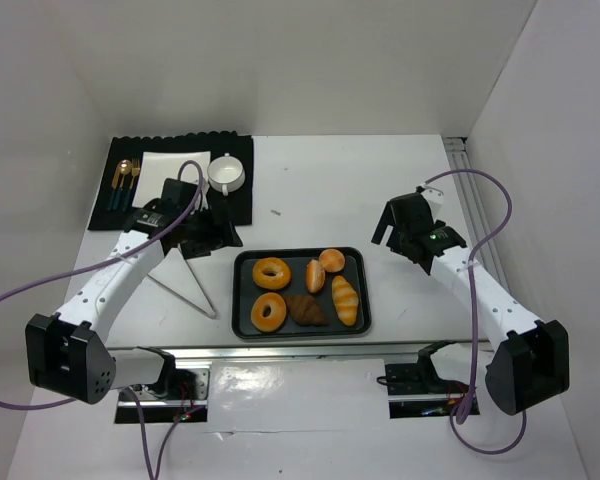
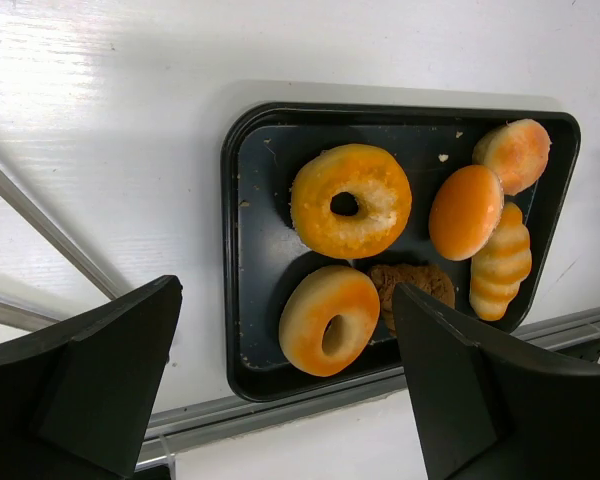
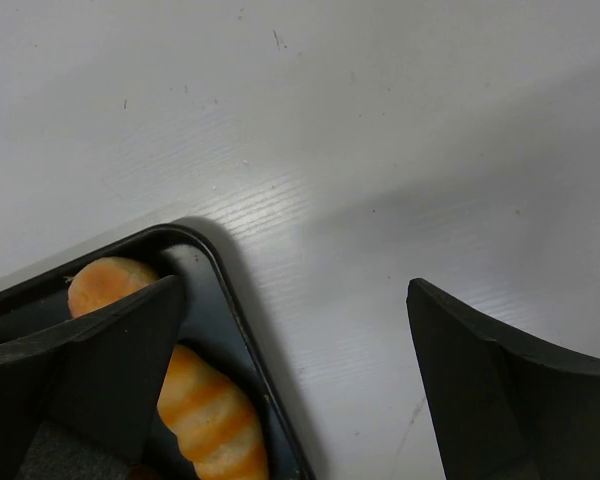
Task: Place the bread
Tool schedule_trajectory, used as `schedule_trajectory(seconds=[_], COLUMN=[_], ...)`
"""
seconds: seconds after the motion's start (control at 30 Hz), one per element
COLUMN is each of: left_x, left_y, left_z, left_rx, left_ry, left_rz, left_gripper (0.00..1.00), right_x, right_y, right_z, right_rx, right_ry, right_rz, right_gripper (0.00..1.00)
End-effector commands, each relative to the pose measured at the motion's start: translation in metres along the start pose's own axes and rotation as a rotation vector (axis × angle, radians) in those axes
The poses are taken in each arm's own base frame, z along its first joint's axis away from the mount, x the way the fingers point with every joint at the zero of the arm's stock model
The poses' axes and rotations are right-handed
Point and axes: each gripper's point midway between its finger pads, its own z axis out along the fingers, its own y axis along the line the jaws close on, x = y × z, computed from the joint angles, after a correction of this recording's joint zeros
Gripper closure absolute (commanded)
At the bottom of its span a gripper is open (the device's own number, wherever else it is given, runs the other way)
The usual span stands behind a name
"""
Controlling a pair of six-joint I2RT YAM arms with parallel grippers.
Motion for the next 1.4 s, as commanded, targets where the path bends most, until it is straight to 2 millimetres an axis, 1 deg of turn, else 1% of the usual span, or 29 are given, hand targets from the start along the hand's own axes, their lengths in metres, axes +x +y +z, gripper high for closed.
schedule_trajectory(seconds=[0.0,0.13,0.17,0.2,0.23,0.27,0.3,0.33,0.37,0.43,0.47,0.5,0.57,0.6,0.7,0.73,0.83,0.87,0.9,0.93,0.97,1.03,1.07,1.13,1.2,1.27,1.3,1.33,1.37], left_x=[-0.013,-0.013,-0.011,-0.014,-0.009,-0.005,-0.004,-0.002,0.01,0.022,0.028,0.041,0.052,0.062,0.071,0.071,0.079,0.075,0.074,0.074,0.071,0.071,0.078,0.083,0.084,0.082,0.087,0.082,0.083], left_y=[-0.014,-0.009,-0.007,-0.003,0.001,0.008,0.019,0.024,0.033,0.05,0.057,0.068,0.075,0.082,0.097,0.099,0.118,0.117,0.12,0.124,0.126,0.13,0.131,0.132,0.135,0.139,0.141,0.144,0.149], left_z=[-0.012,-0.012,-0.012,-0.012,-0.012,-0.008,-0.006,-0.006,-0.003,0.001,0.002,0.007,0.01,0.013,0.013,0.009,0.004,0.007,0.008,0.012,0.012,0.016,0.021,0.028,0.035,0.038,0.039,0.04,0.043], left_rx=[0.048,0.019,0.013,-0.013,-0.035,-0.066,-0.13,-0.168,-0.219,-0.311,-0.345,-0.387,-0.418,-0.445,-0.527,-0.547,-0.614,-0.596,-0.597,-0.611,-0.617,-0.633,-0.633,-0.62,-0.623,-0.638,-0.65,-0.655,-0.662], left_ry=[-0.046,-0.052,-0.042,-0.057,-0.043,-0.026,-0.03,-0.028,0.011,0.027,0.032,0.052,0.058,0.071,0.068,0.056,0.028,0.017,0.014,0.023,0.022,0.031,0.054,0.077,0.08,0.072,0.086,0.061,0.061], left_rz=[0.028,0.015,0.013,0.001,-0.016,-0.033,-0.057,-0.105,-0.129,-0.216,-0.245,-0.277,-0.345,-0.364,-0.446,-0.468,-0.556,-0.572,-0.574,-0.581,-0.594,-0.604,-0.608,-0.614,-0.614,-0.629,-0.628,-0.648,-0.659], left_gripper=[0.0,0.0,0.0,0.0,0.0,0.0,0.0,0.0,0.0,0.0,0.0,0.0,0.0,0.0,0.0,0.0,0.0,0.0,0.0,0.0,0.0,0.0,0.0,0.0,0.0,0.0,0.0,0.0,0.0], right_x=[-0.005,-0.005,-0.005,-0.005,-0.004,-0.004,-0.004,-0.003,-0.005,-0.007,-0.003,-0.001,-0.003,-0.003,0.002,-0.004,-0.004,-0.004,-0.006,-0.002,-0.001,-0.001,-0.002,-0.004,-0.004,-0.004,-0.003,-0.003,-0.003], right_y=[-0.003,-0.003,-0.003,-0.003,-0.001,-0.001,-0.001,0.0,0.002,0.006,0.008,0.009,0.012,0.015,0.014,0.016,0.016,0.016,0.018,0.015,0.017,0.017,0.017,0.014,0.014,0.014,0.013,0.013,0.013], right_z=[-0.004,-0.004,-0.004,-0.004,-0.005,-0.005,-0.005,-0.005,-0.005,-0.005,-0.003,-0.002,-0.004,-0.002,0.003,0.001,0.001,0.001,0.001,0.003,0.003,0.003,0.001,0.001,0.001,0.001,0.001,0.001,0.001], right_rx=[0.011,0.011,0.011,0.011,0.003,0.003,0.003,-0.005,-0.01,-0.029,-0.042,-0.052,-0.072,-0.08,-0.068,-0.075,-0.075,-0.075,-0.081,-0.075,-0.084,-0.084,-0.089,-0.072,-0.072,-0.072,-0.067,-0.067,-0.067], right_ry=[-0.031,-0.031,-0.031,-0.031,-0.025,-0.025,-0.025,-0.019,-0.026,-0.03,-0.021,-0.016,-0.025,-0.021,-0.004,-0.014,-0.014,-0.014,-0.023,-0.015,-0.008,-0.009,-0.016,-0.027,-0.027,-0.027,-0.02,-0.02,-0.02], right_rz=[0.008,0.008,0.008,0.008,0.008,0.008,0.008,0.008,0.012,0.017,0.017,0.017,0.015,0.015,-0.005,-0.001,-0.01,-0.01,-0.006,-0.01,-0.01,-0.019,-0.016,-0.016,-0.016,-0.016,-0.019,-0.019,-0.019], right_gripper=[0.01,0.01,0.01,0.01,0.01,0.01,0.01,0.01,0.01,0.01,0.01,0.01,0.01,0.01,0.01,0.01,0.01,0.01,0.01,0.01,0.01,0.01,0.01,0.01,0.01,0.01,0.01,0.01,0.01])
